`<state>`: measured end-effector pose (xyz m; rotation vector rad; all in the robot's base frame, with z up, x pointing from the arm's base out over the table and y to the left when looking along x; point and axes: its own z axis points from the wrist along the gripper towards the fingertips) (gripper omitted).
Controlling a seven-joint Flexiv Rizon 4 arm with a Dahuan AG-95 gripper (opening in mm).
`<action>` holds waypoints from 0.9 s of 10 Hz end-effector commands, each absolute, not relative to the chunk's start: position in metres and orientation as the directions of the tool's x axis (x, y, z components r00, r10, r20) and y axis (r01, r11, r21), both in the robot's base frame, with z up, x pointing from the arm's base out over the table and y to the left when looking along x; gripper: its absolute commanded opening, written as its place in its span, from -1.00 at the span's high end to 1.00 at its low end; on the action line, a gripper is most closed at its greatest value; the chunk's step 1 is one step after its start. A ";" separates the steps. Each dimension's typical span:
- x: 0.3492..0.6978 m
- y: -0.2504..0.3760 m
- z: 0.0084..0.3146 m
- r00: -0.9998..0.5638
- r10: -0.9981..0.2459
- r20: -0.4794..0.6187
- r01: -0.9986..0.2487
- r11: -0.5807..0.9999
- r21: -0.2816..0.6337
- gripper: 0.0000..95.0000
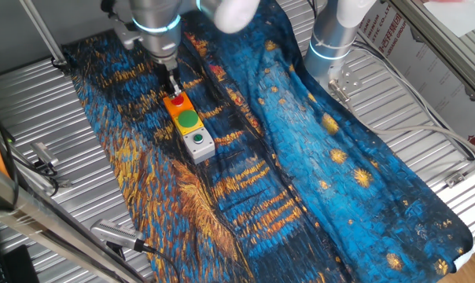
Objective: Press three buttons from left to right in sequence
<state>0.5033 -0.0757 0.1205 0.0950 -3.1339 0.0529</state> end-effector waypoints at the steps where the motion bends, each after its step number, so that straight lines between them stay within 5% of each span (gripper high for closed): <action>1: 0.502 -0.071 0.122 -0.999 -0.051 -0.004 -0.051 0.998 -0.045 1.00; 9: 0.507 -0.004 0.121 -0.998 0.059 -0.011 0.059 0.997 -0.055 1.00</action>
